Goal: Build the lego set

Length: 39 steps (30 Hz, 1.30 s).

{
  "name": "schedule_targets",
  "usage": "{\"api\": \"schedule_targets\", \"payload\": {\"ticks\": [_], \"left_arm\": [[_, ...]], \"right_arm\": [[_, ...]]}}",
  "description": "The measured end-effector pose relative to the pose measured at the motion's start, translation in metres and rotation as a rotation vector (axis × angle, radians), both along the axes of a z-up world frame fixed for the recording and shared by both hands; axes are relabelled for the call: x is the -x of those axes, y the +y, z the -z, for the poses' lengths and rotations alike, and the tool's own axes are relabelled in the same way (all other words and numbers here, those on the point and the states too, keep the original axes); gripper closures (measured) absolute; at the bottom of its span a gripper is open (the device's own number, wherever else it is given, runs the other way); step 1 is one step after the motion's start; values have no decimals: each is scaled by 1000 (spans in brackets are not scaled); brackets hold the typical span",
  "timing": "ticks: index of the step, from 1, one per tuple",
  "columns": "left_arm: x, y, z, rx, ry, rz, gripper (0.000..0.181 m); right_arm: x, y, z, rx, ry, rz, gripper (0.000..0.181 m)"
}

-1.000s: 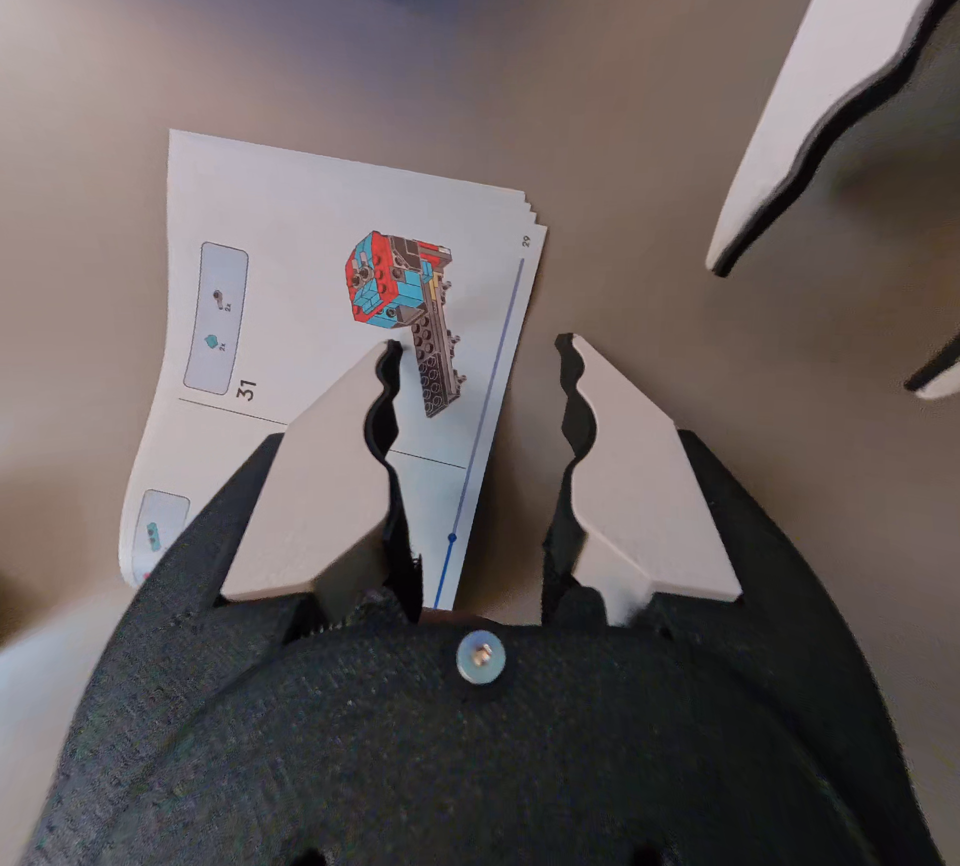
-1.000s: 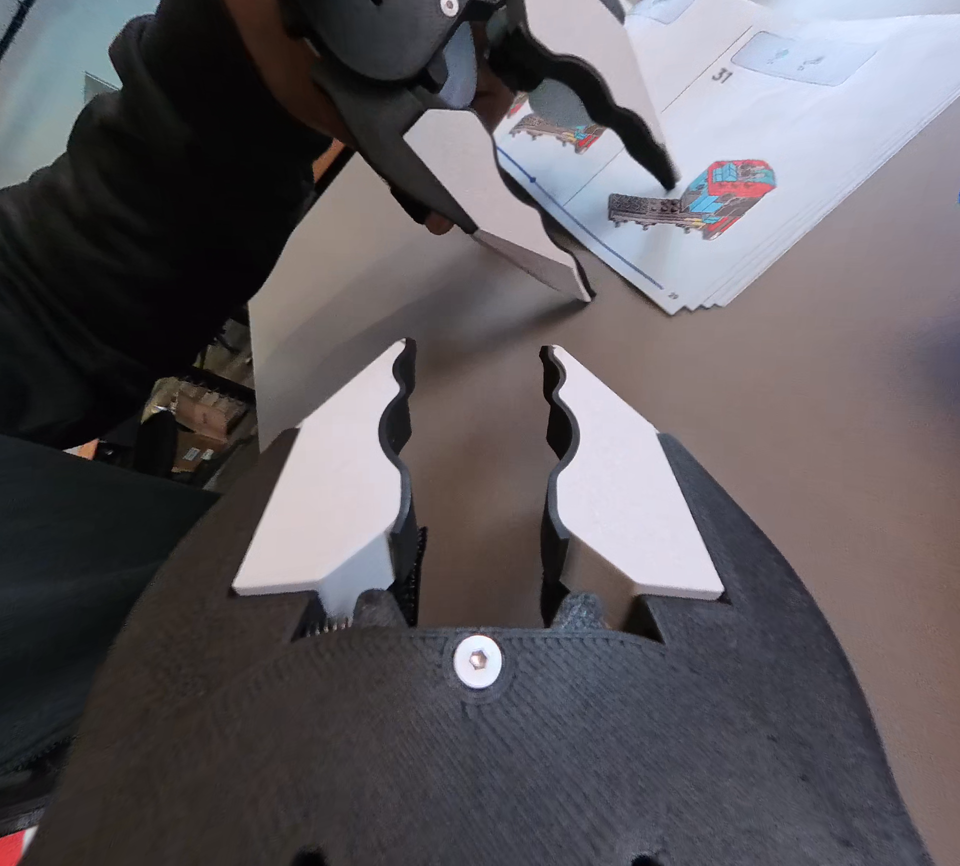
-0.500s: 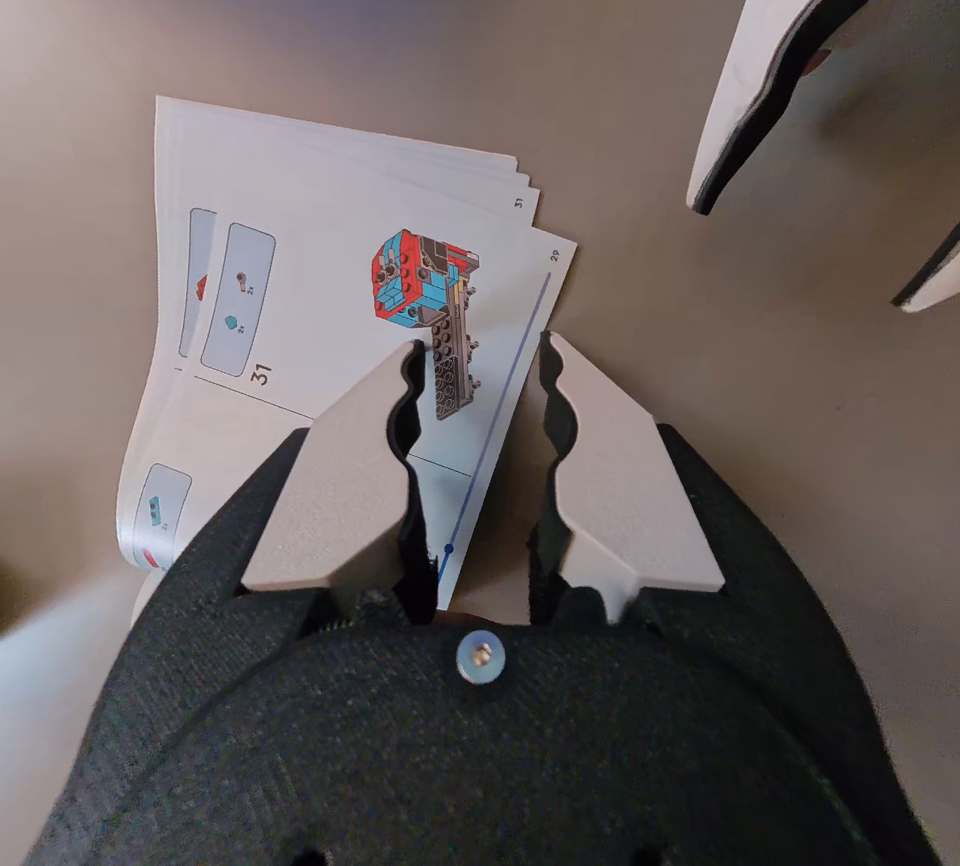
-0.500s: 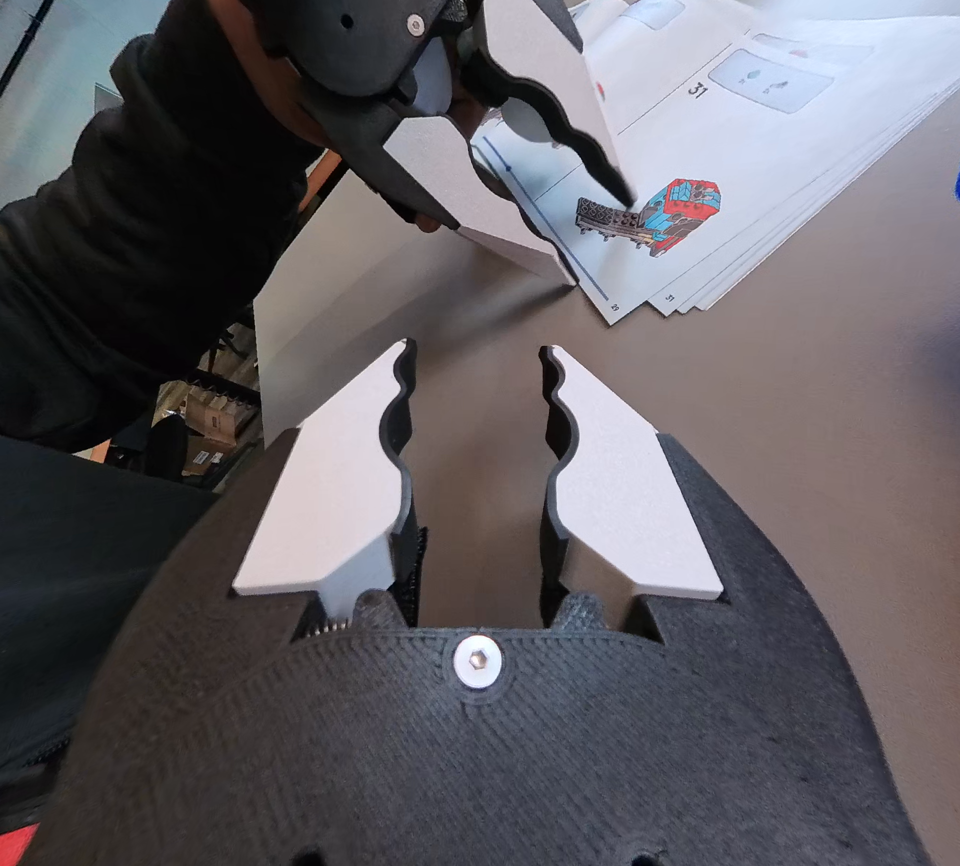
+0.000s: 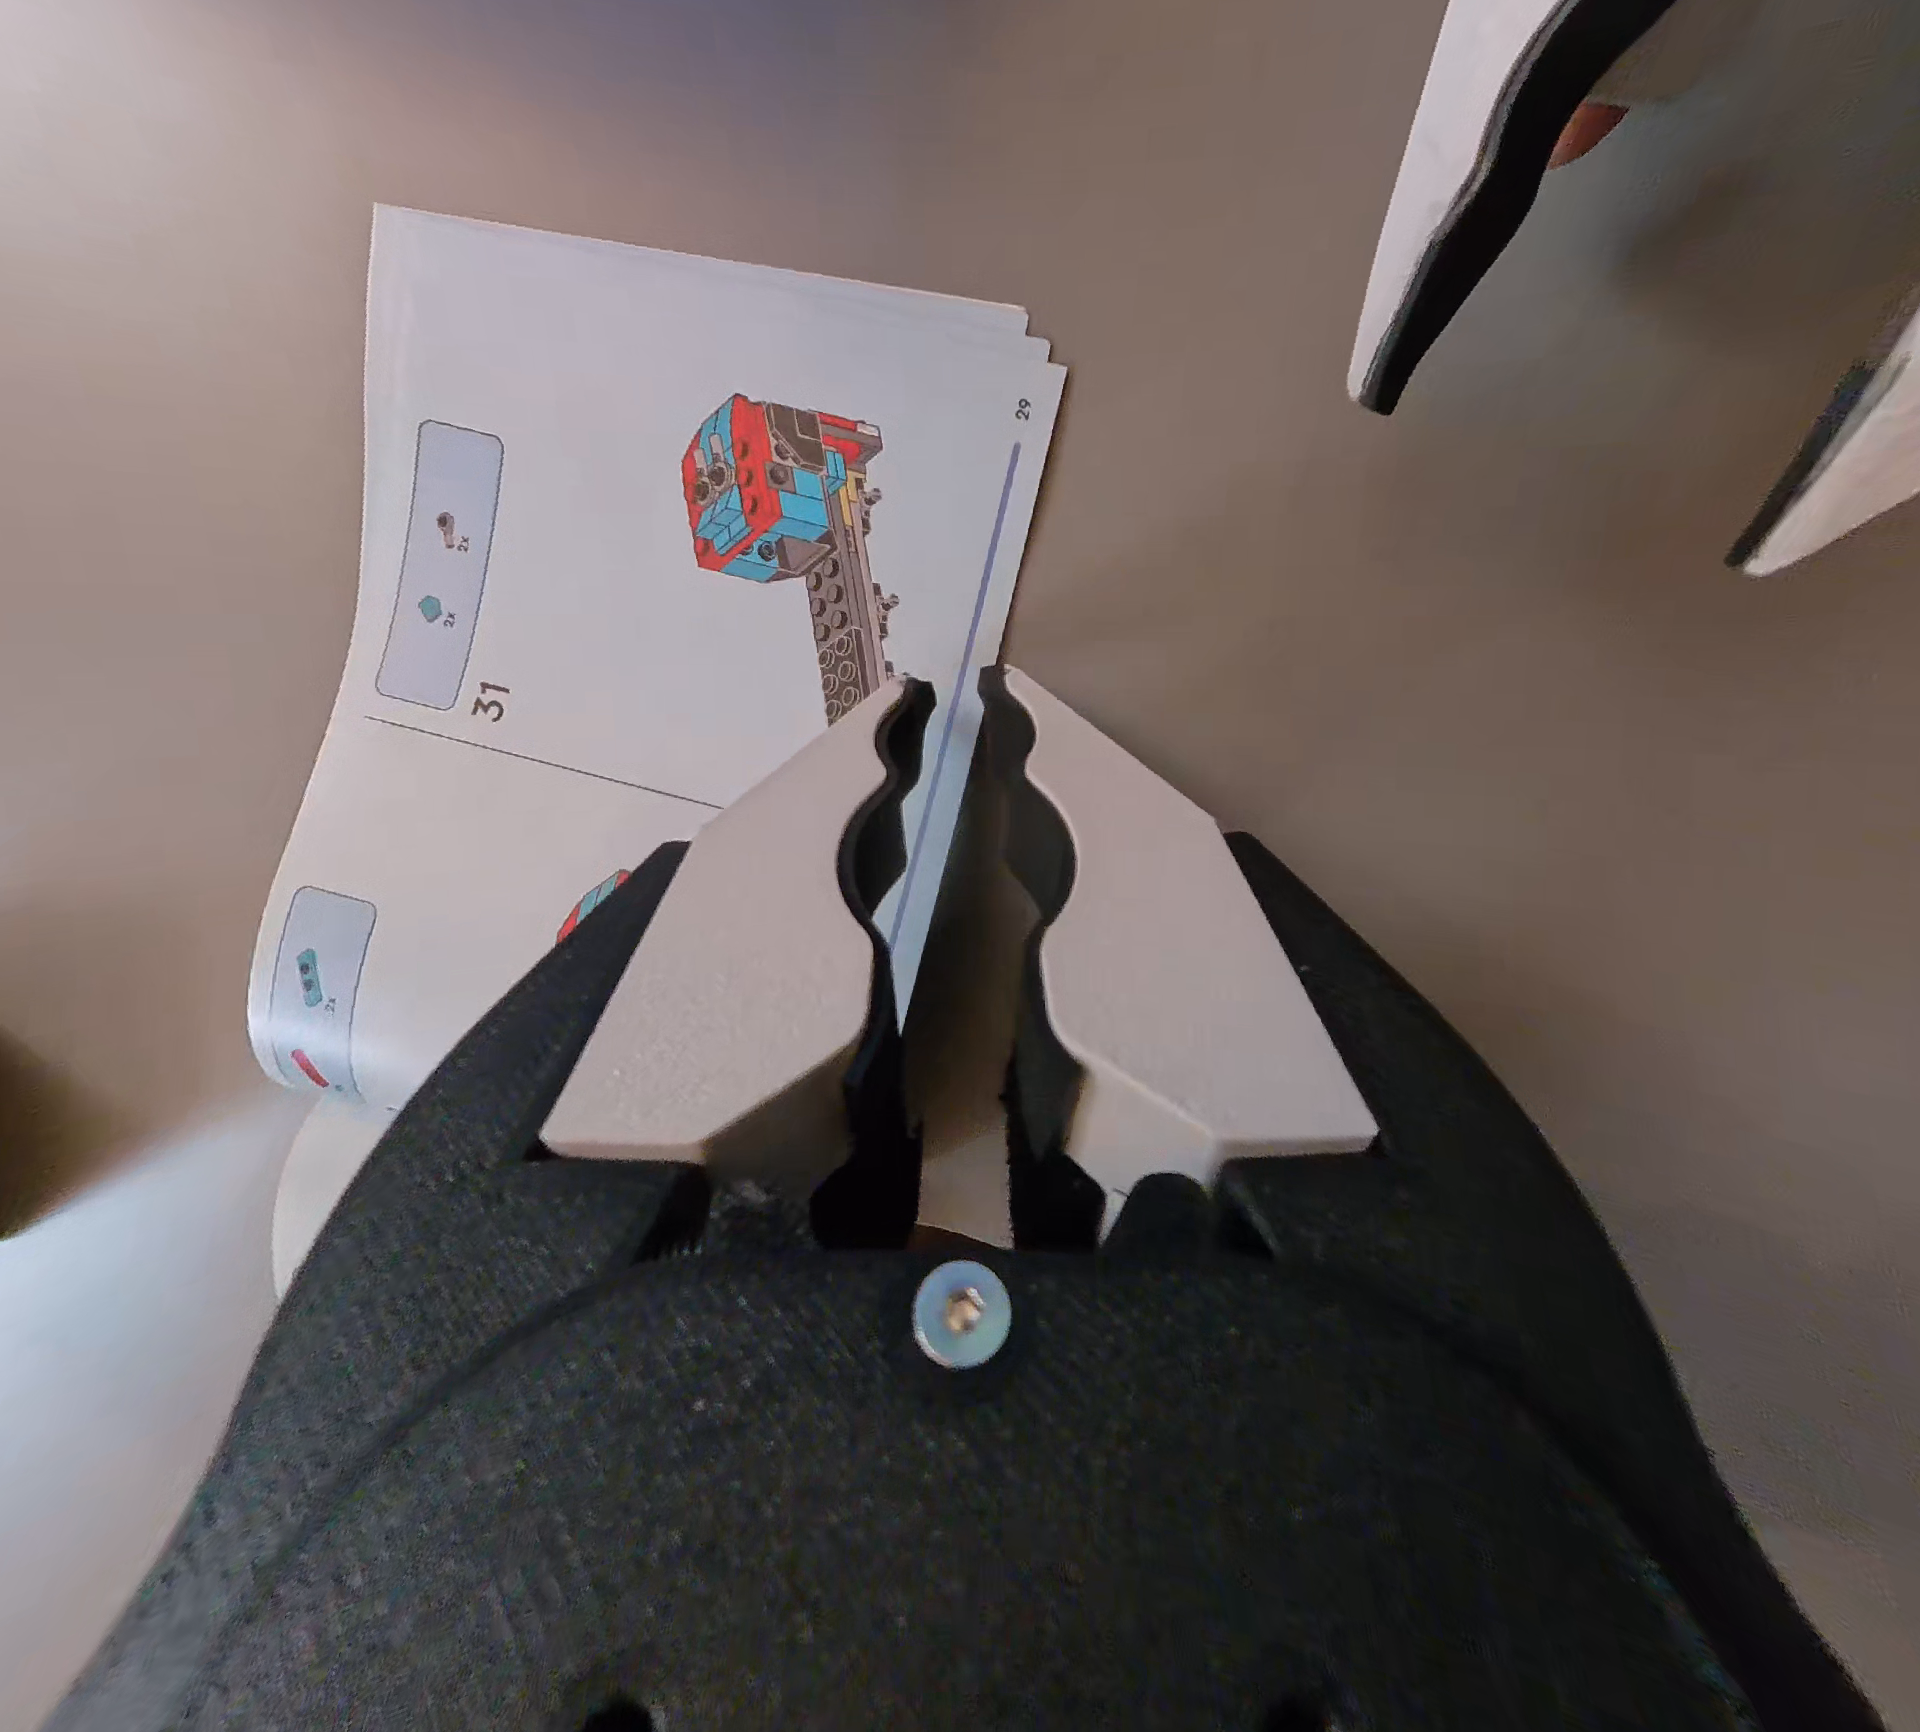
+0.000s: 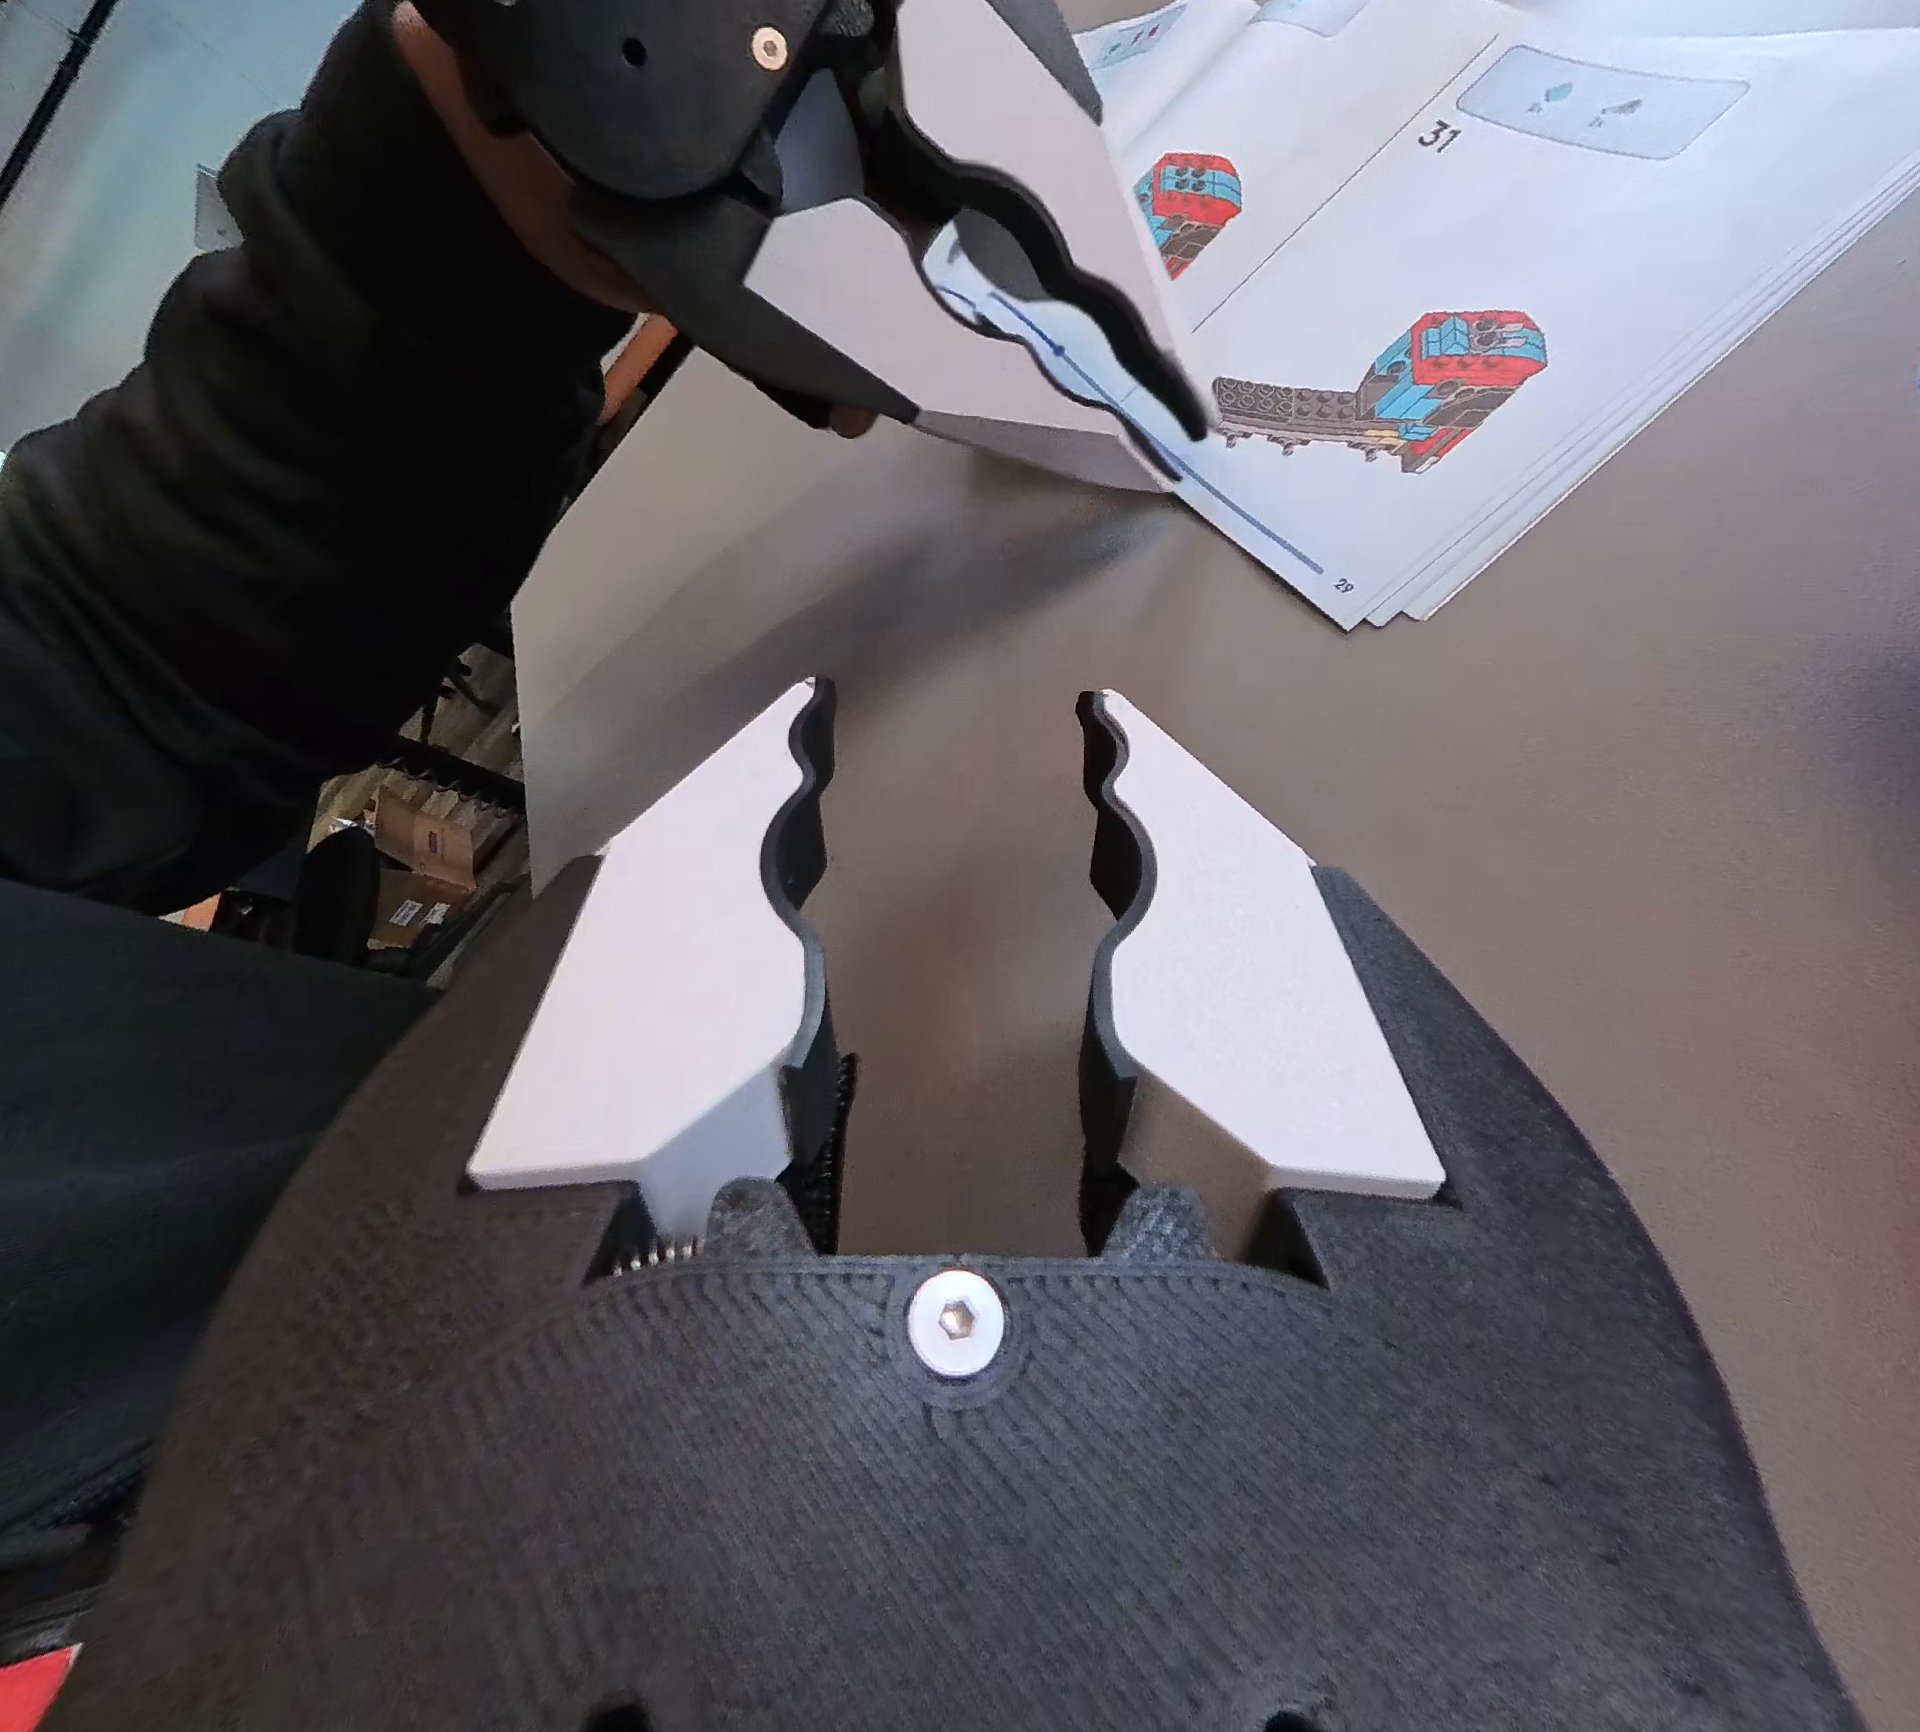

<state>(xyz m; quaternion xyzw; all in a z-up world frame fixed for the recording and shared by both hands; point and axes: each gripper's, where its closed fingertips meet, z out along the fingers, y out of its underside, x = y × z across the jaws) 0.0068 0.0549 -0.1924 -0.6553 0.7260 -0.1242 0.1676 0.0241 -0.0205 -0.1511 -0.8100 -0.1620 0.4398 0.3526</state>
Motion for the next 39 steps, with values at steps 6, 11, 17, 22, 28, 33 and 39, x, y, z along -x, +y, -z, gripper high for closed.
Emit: {"api": "schedule_targets", "payload": {"ticks": [6, 11, 17, 22, 28, 33, 39], "left_arm": [[-18, 6, -8, -60, -58, 7, 139], [-29, 20, 3, -70, -39, -38, 98], [-22, 6, 9, 57, 7, -30, 109], [-15, 2, 9, 60, 33, -12, 111], [-12, 2, 8, 50, 37, 5, 122], [-12, 0, 8, 48, 32, 20, 127], [-11, 1, 7, 46, 17, 11, 144]], "right_arm": [[0, 0, 0, 4, 10, -6, 133], [0, -1, -2, 1, 20, -6, 134], [-1, -1, -2, 3, 31, -10, 134], [0, -2, -3, 4, 34, -14, 134], [-1, -2, -3, 5, 37, -13, 134], [-1, -1, -3, 6, 40, -12, 134], [0, -2, -3, 7, 42, -16, 134]]}}
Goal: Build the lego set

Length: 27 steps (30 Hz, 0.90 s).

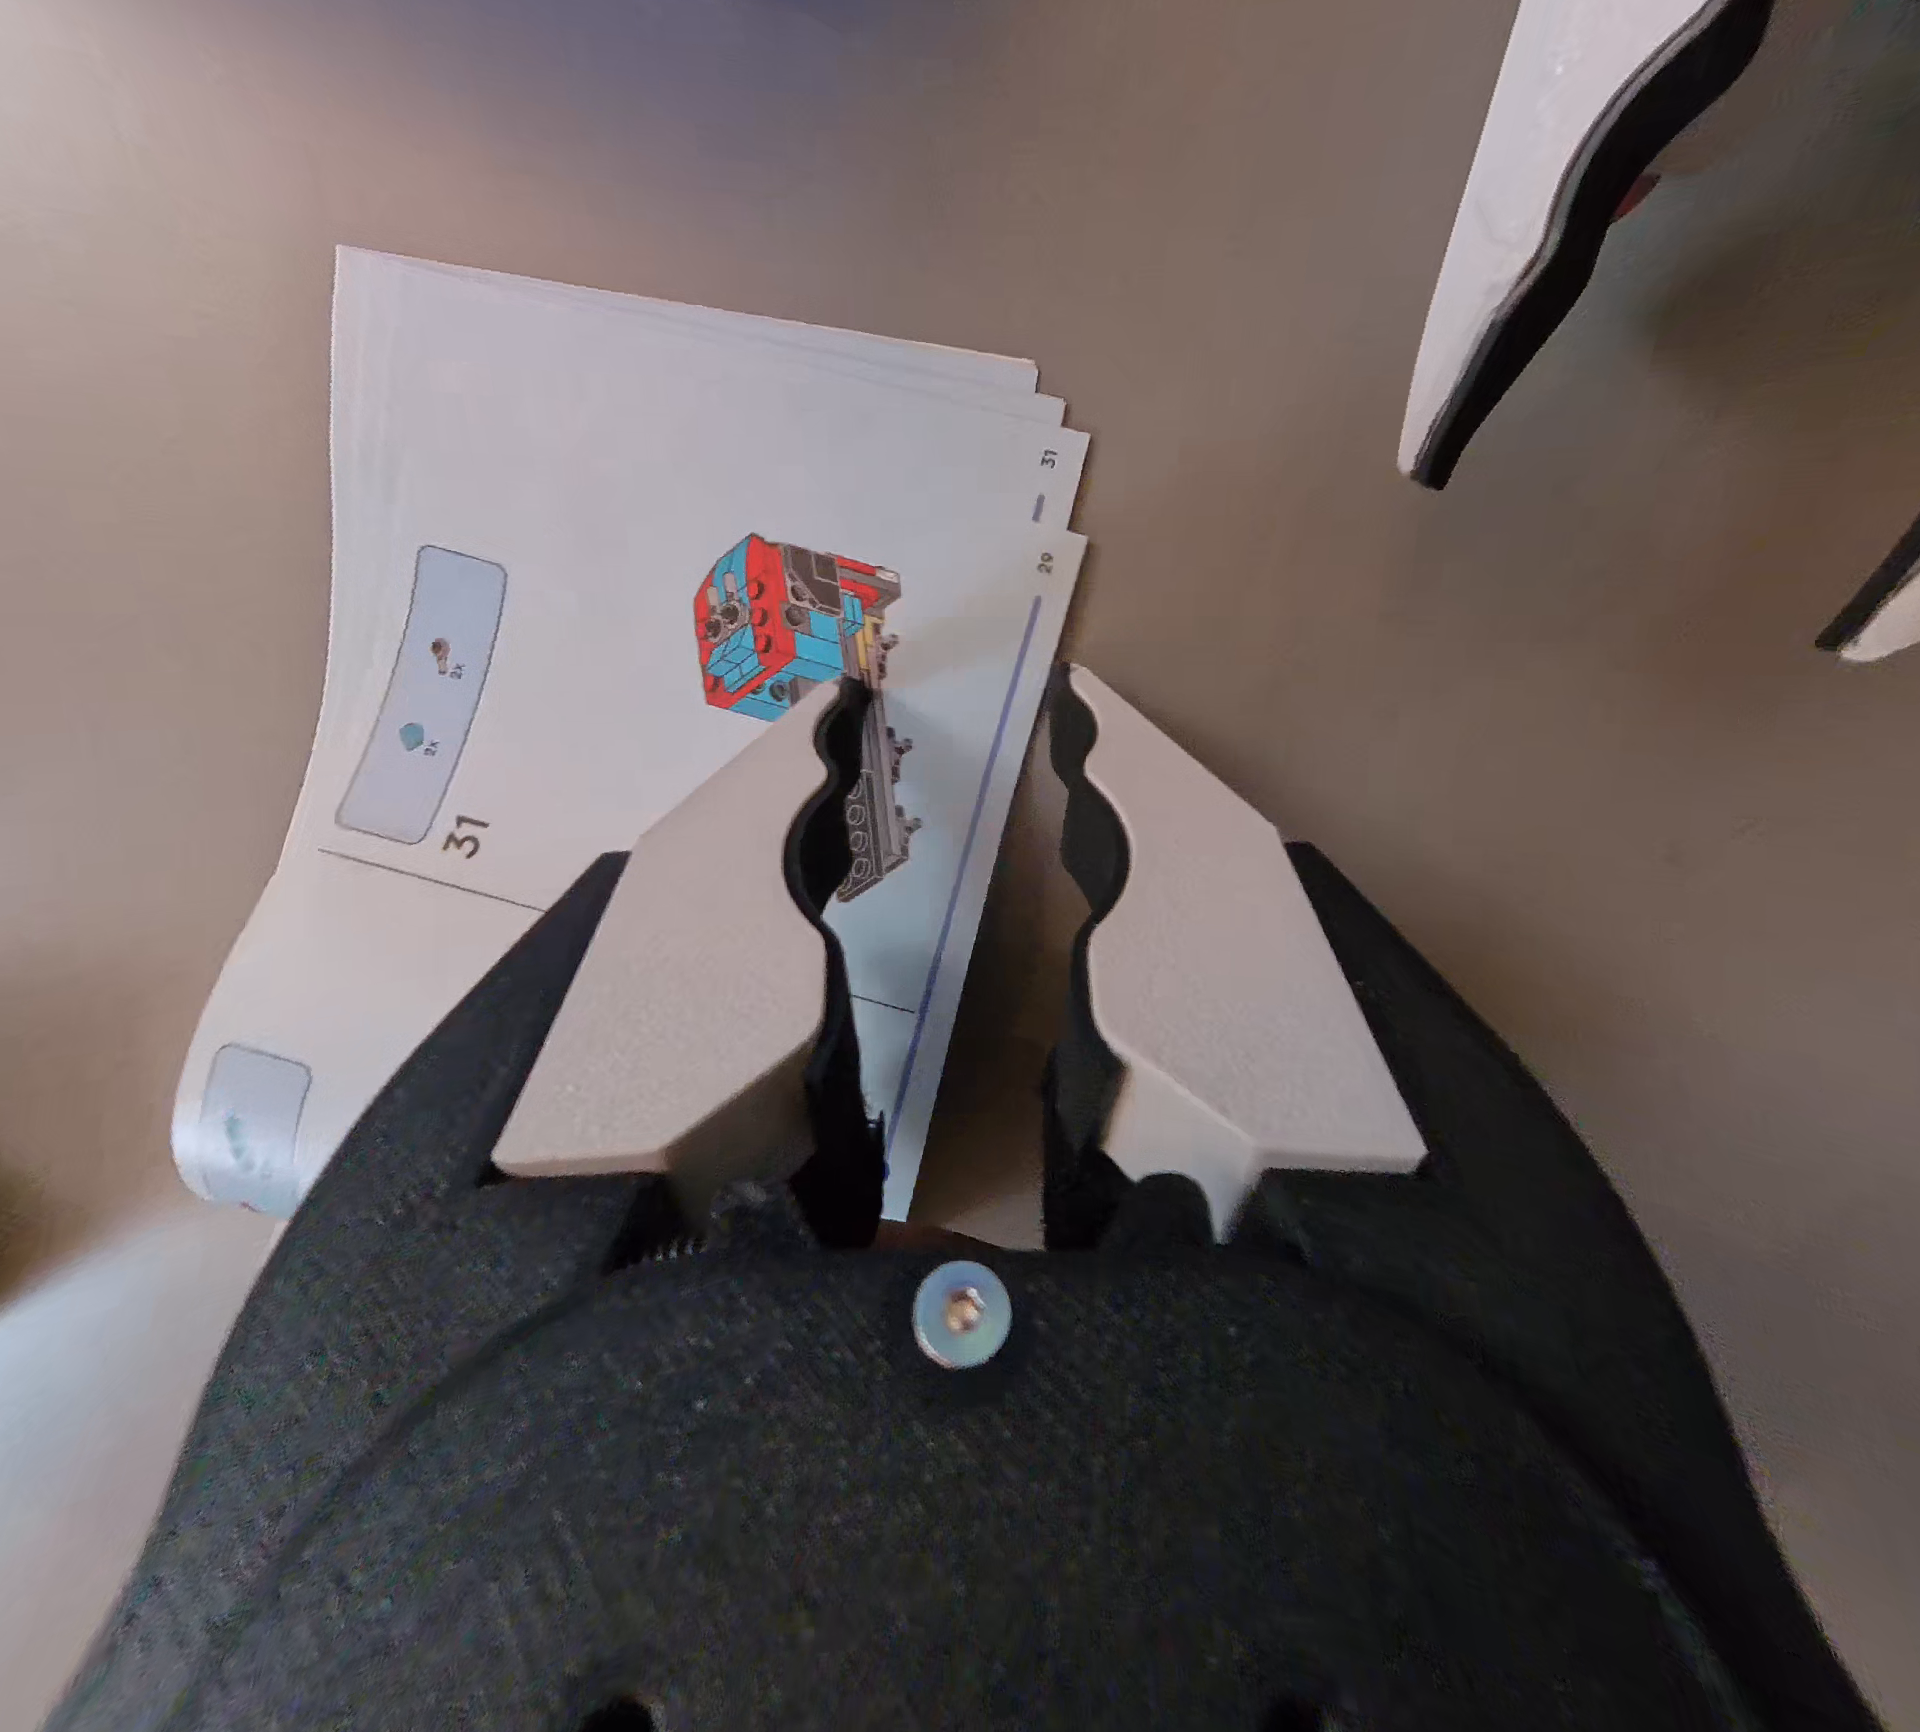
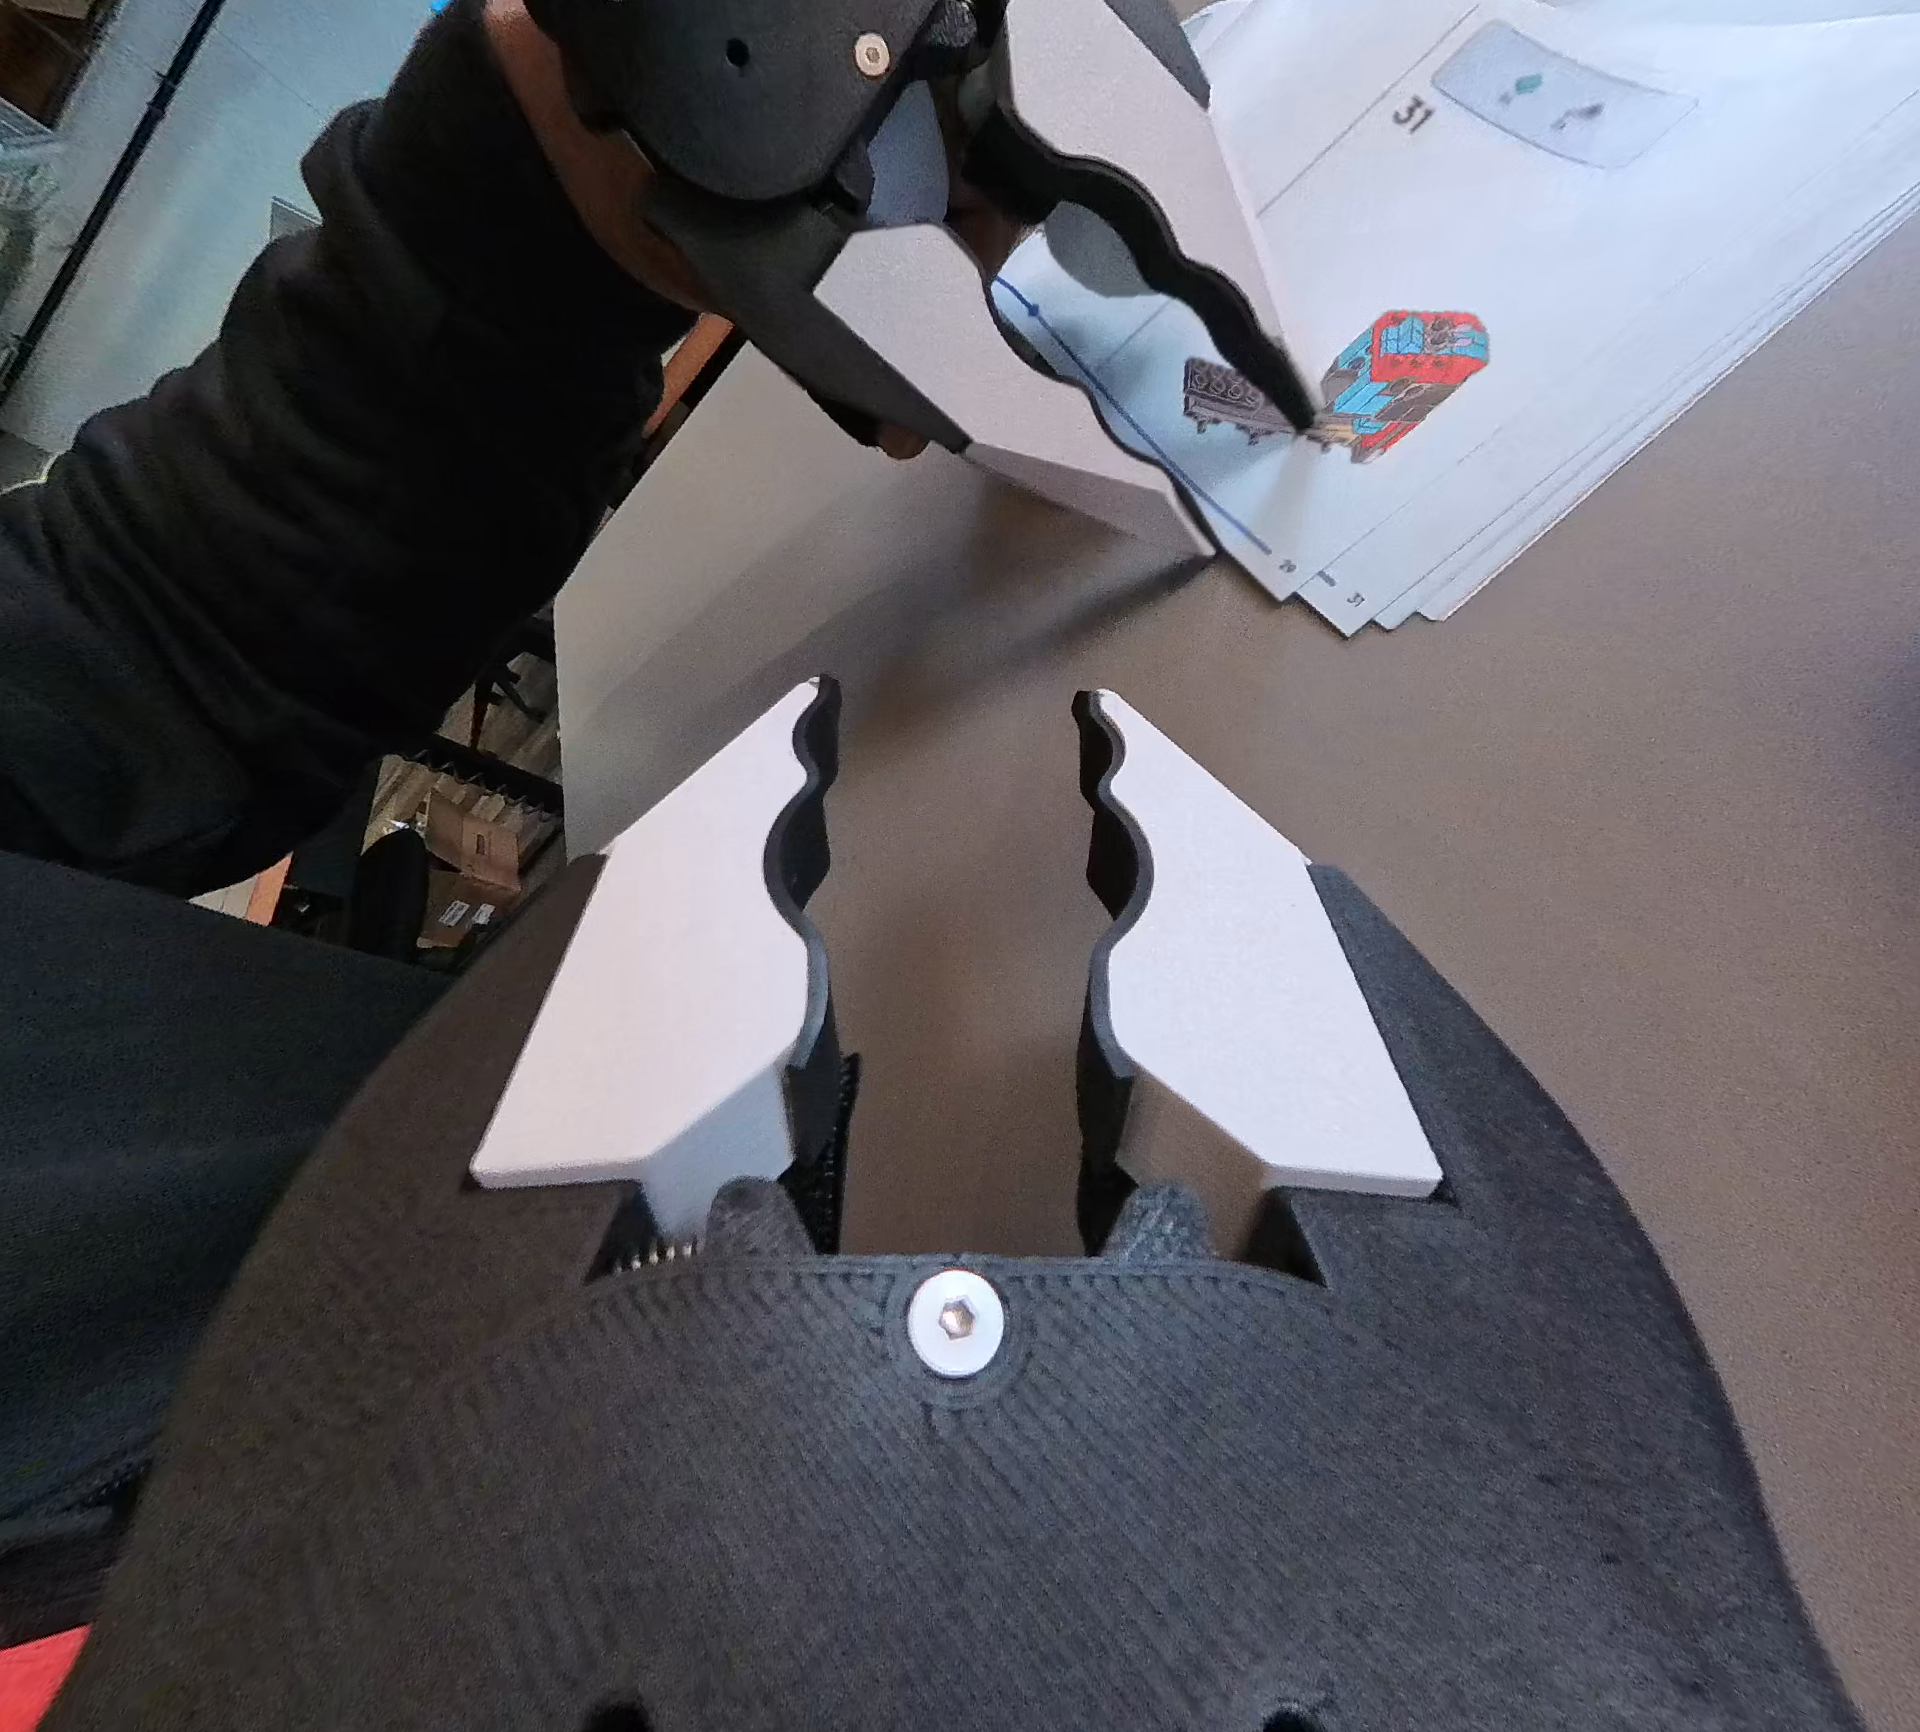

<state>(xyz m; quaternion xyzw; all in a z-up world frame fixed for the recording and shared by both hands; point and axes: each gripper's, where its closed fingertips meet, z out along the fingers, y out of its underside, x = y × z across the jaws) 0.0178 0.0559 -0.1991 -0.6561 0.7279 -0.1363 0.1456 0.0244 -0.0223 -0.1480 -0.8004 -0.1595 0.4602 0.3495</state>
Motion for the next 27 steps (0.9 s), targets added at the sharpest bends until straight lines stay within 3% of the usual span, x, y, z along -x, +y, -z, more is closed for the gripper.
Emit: {"api": "schedule_targets", "payload": {"ticks": [17, 21, 27], "left_arm": [[4, 7, -13, -24, -50, -45, 167], [6, 7, -13, -36, -62, -43, 155], [4, 11, -6, -50, -57, -53, 121]], "right_arm": [[0, 0, -1, -1, 4, 0, 134], [0, 0, -1, -3, 6, -2, 134], [1, -1, -1, -3, 4, -6, 134]]}}
